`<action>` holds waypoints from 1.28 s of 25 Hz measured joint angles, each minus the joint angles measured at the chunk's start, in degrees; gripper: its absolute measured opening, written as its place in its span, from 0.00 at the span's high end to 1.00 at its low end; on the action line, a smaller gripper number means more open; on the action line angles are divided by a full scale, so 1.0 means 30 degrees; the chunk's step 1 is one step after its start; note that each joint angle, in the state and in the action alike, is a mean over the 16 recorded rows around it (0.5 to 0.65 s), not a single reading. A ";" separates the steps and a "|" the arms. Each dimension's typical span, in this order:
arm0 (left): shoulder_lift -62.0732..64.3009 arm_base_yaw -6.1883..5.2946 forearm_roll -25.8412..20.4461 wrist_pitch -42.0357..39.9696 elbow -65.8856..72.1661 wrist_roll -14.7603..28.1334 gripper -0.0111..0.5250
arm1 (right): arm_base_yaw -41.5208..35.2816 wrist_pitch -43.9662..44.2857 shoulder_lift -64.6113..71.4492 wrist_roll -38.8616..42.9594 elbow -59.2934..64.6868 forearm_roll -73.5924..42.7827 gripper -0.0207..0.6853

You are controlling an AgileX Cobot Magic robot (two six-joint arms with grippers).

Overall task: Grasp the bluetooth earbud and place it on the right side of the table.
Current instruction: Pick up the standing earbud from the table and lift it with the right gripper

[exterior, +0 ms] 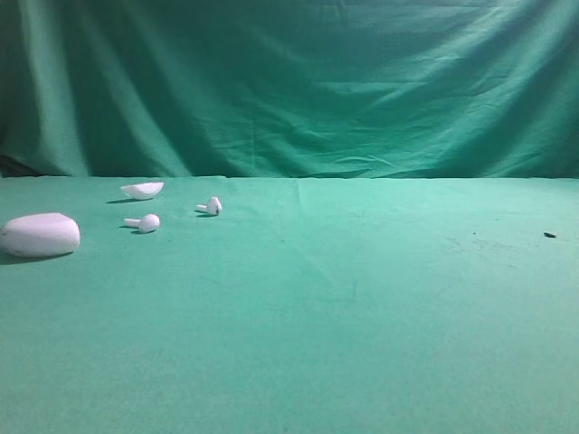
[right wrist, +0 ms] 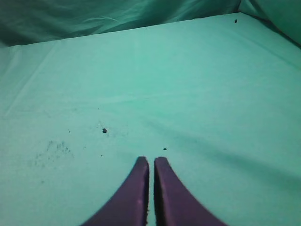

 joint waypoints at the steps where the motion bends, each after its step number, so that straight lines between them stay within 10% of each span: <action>1: 0.0000 0.0000 0.0000 0.0000 0.0000 0.0000 0.98 | 0.0000 0.0000 0.0000 0.0000 0.0000 0.0000 0.97; 19: 0.0000 0.0000 0.0000 0.0000 0.0000 0.0000 0.98 | 0.0000 -0.0565 0.0000 0.0047 0.0004 -0.0443 0.97; 32: 0.0000 0.0000 0.0000 0.0000 0.0000 0.0000 0.98 | 0.0000 -0.7140 0.0341 0.1942 -0.0452 -0.1097 0.97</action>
